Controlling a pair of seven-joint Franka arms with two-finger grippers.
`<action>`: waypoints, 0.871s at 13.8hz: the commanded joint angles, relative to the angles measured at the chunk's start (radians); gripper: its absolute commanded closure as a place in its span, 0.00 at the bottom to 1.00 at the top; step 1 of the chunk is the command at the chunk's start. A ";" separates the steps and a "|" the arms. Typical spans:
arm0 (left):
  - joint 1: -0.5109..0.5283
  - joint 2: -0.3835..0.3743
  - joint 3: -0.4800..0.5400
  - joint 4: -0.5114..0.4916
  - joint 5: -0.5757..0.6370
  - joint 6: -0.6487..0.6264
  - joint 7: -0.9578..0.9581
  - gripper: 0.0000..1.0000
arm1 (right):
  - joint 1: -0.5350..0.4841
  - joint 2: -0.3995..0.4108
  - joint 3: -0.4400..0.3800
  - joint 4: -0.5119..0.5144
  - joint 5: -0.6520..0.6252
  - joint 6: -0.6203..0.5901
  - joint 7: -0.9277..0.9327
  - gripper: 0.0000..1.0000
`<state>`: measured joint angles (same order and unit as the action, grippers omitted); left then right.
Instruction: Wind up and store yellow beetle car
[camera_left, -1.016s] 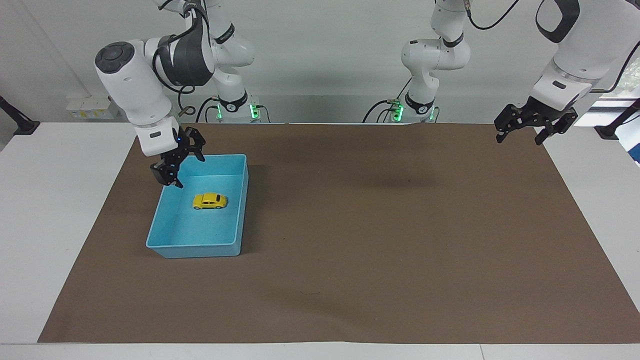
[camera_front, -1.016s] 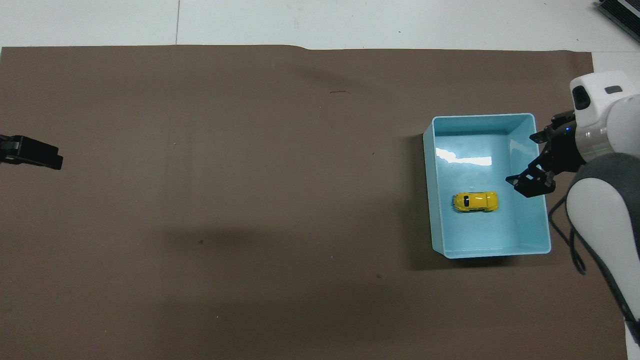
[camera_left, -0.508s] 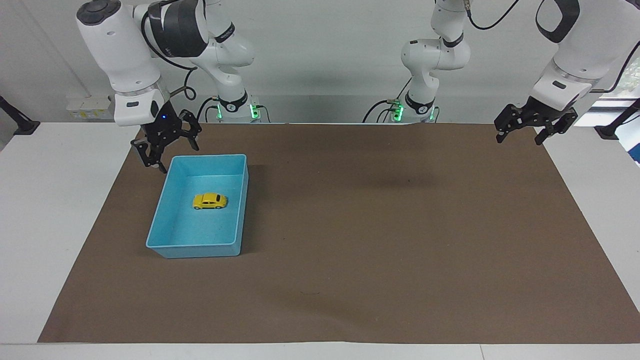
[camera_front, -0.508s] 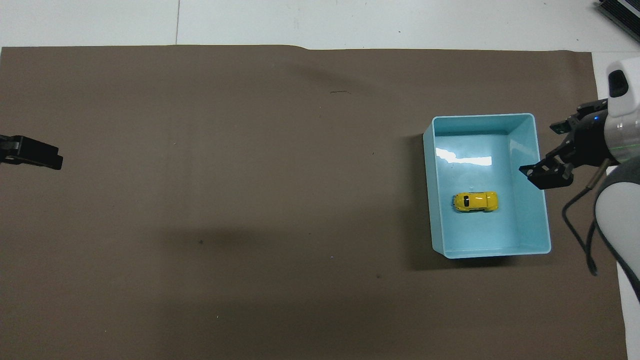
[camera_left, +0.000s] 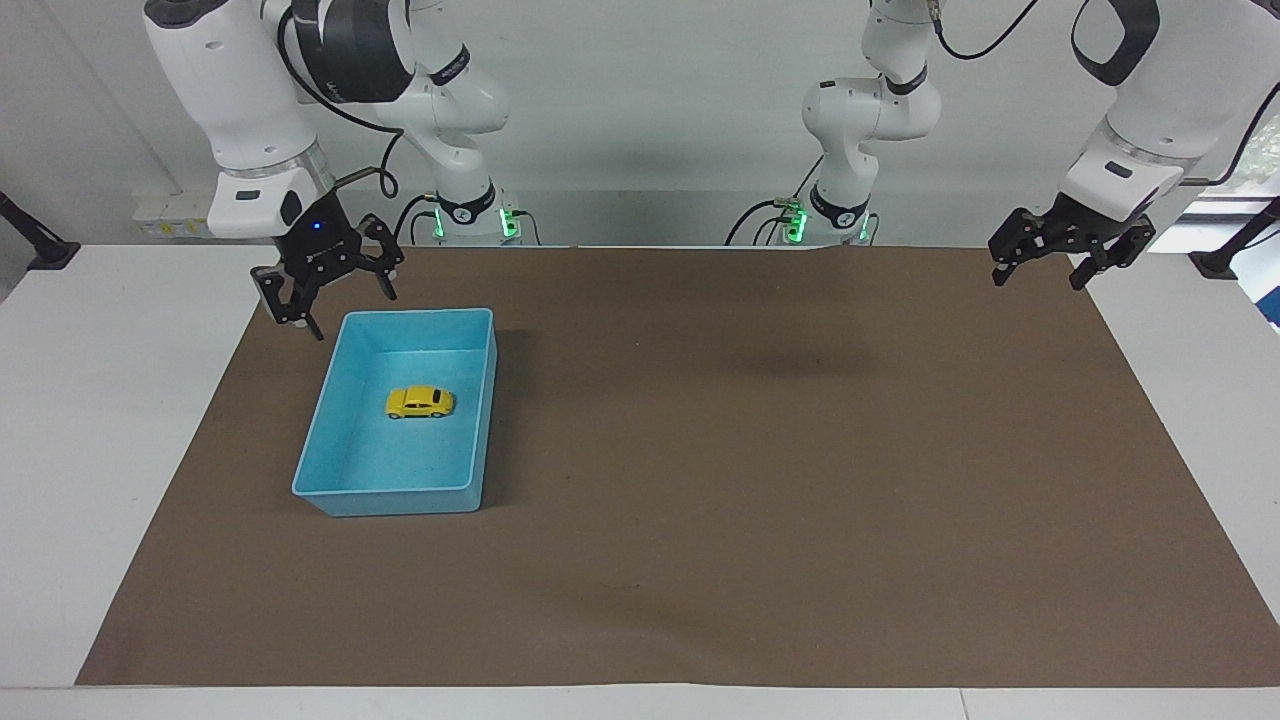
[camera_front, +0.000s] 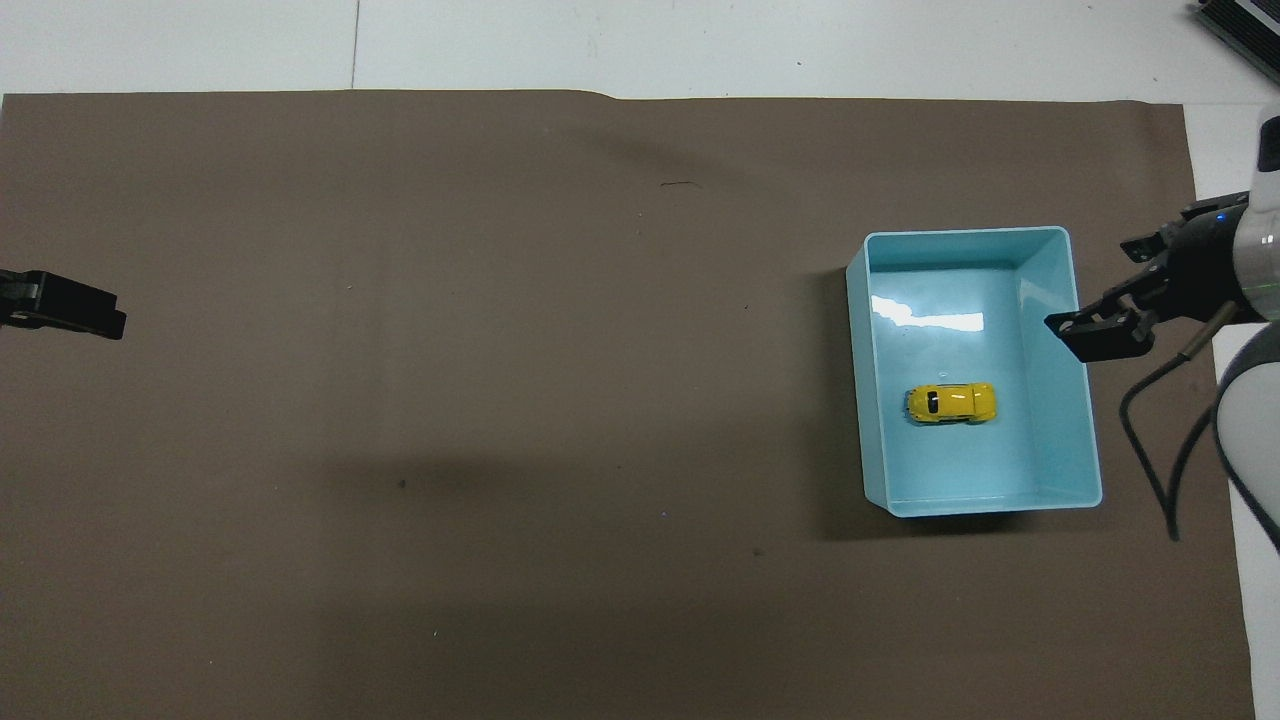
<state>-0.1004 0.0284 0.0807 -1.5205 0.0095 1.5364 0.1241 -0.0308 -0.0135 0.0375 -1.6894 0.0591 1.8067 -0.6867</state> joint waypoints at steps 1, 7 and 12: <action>0.014 -0.008 -0.010 0.008 -0.013 -0.019 0.000 0.00 | -0.004 0.000 -0.004 0.068 -0.001 -0.068 0.193 0.00; 0.014 -0.008 -0.010 0.008 -0.013 -0.019 0.000 0.00 | 0.022 0.000 -0.005 0.105 -0.010 -0.141 0.565 0.00; 0.014 -0.008 -0.010 0.008 -0.013 -0.019 0.000 0.00 | 0.022 0.000 0.002 0.139 -0.019 -0.177 0.762 0.00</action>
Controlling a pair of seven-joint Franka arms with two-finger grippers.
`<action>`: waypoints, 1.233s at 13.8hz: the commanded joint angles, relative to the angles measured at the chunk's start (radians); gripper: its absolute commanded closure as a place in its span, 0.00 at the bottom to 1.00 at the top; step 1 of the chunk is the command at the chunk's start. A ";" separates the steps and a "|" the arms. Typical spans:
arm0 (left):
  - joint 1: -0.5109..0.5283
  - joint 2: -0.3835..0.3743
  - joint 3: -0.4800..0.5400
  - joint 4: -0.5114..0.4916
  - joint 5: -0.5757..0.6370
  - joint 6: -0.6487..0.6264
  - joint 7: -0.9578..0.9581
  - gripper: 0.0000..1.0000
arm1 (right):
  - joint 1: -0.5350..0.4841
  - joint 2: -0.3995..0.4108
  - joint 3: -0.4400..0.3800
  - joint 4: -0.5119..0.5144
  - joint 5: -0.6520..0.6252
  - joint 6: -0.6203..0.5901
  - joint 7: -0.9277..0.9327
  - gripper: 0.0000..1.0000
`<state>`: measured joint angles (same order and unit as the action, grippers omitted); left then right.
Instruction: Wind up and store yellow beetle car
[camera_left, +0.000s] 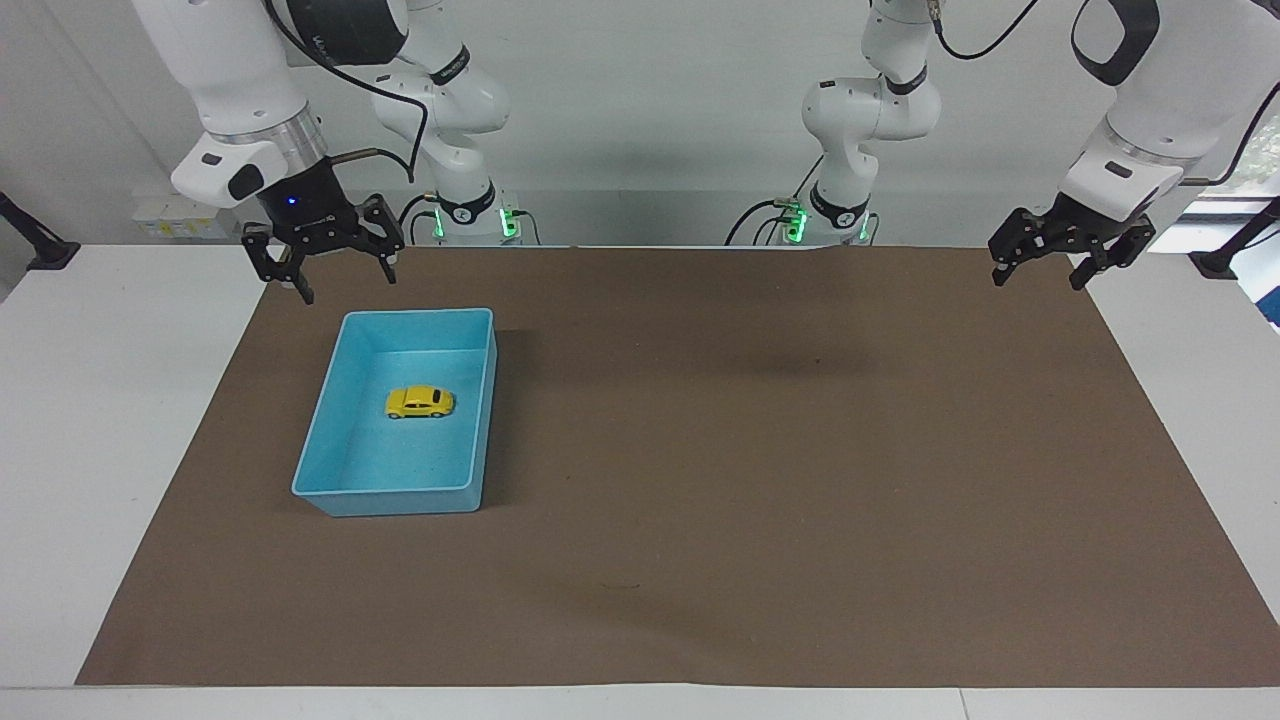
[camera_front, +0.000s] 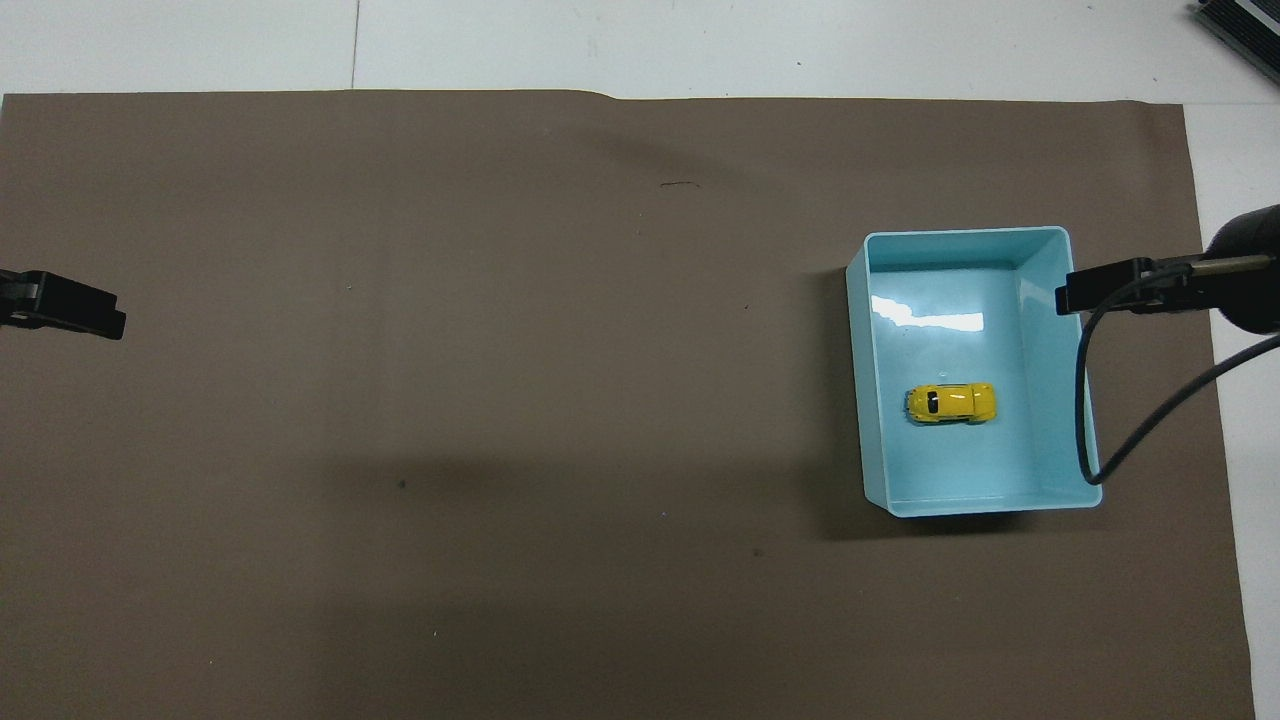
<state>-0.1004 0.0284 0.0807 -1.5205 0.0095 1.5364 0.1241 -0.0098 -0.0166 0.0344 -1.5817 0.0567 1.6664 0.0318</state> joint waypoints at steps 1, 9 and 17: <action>0.014 -0.008 -0.010 0.008 -0.013 -0.019 0.000 0.00 | 0.001 0.003 0.006 0.031 -0.047 -0.046 0.049 0.00; 0.014 -0.008 -0.010 0.008 -0.013 -0.019 0.000 0.00 | -0.001 0.006 -0.001 0.068 -0.054 -0.137 0.057 0.00; 0.014 -0.008 -0.010 0.008 -0.013 -0.019 0.000 0.00 | 0.002 -0.002 0.006 0.066 -0.035 -0.091 0.051 0.00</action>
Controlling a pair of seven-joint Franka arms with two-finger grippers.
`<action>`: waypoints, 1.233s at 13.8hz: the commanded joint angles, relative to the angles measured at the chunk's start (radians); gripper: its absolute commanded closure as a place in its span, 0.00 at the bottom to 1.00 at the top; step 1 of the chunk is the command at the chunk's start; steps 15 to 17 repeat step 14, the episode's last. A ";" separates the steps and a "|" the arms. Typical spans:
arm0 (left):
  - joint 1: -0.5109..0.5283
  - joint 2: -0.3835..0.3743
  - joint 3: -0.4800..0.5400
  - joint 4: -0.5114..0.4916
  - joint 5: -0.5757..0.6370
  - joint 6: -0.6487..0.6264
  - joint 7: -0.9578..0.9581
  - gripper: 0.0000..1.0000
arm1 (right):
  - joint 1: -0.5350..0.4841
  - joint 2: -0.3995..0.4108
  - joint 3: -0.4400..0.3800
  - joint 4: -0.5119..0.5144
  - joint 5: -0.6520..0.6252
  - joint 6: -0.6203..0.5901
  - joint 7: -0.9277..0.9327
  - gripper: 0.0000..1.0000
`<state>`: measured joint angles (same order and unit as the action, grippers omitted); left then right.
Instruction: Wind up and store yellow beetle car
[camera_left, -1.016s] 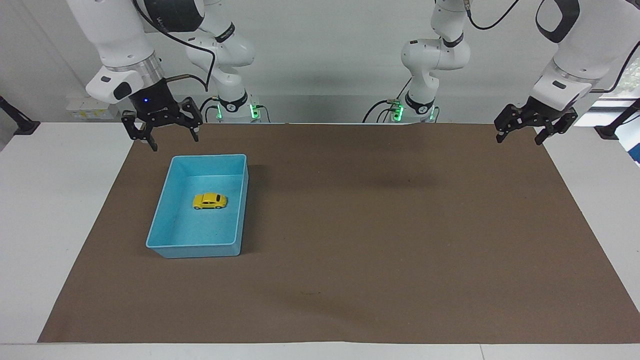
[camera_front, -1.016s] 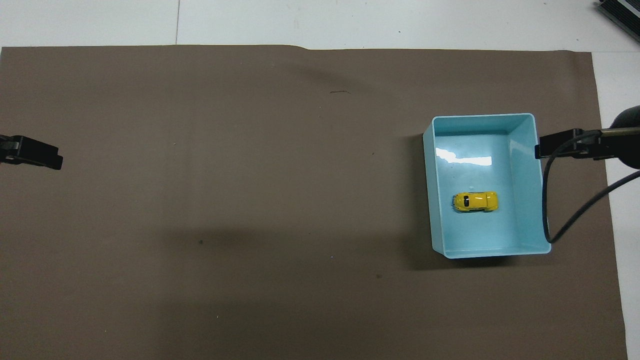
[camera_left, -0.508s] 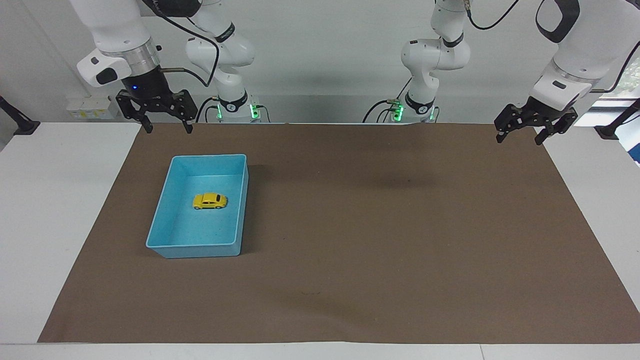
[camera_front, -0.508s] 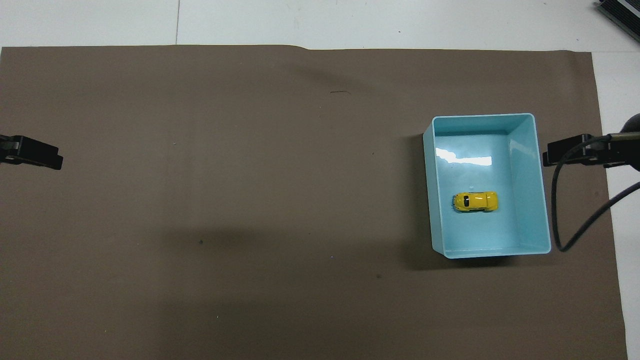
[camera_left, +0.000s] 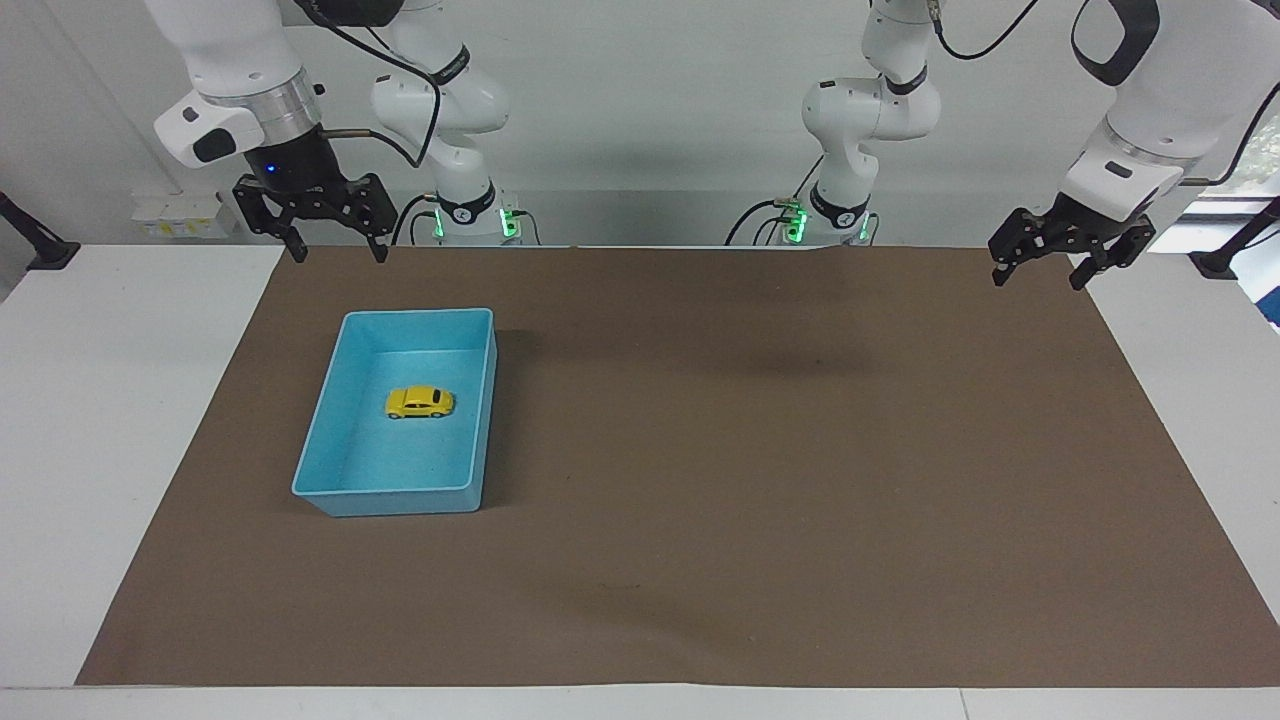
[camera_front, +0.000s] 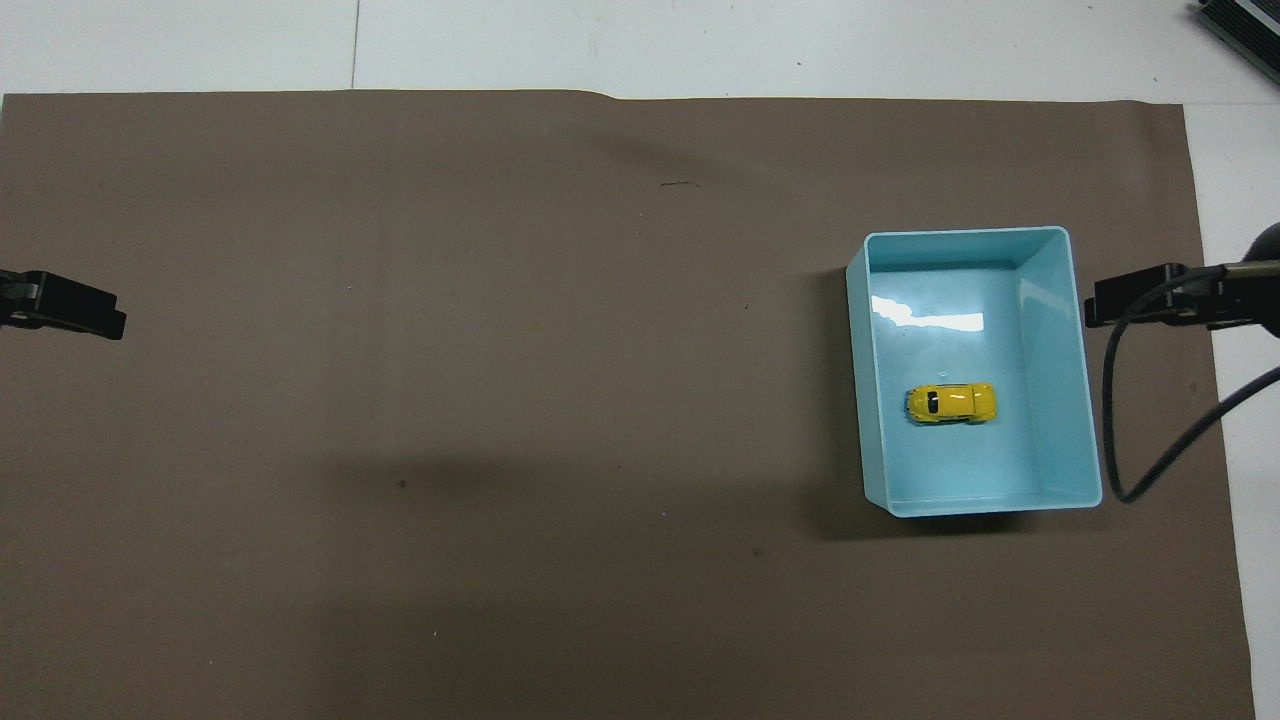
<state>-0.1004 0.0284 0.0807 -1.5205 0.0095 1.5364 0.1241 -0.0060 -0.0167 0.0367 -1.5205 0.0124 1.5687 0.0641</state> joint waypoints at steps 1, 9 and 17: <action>0.014 -0.008 -0.010 0.008 -0.013 -0.019 0.000 0.00 | -0.002 -0.002 0.003 0.005 0.009 0.007 0.017 0.00; 0.014 -0.008 -0.010 0.008 -0.013 -0.018 0.000 0.00 | -0.011 -0.002 0.002 0.005 0.008 0.010 0.016 0.00; 0.013 -0.010 -0.015 0.006 -0.014 -0.025 0.000 0.00 | -0.011 -0.002 0.002 0.003 0.008 0.037 0.016 0.00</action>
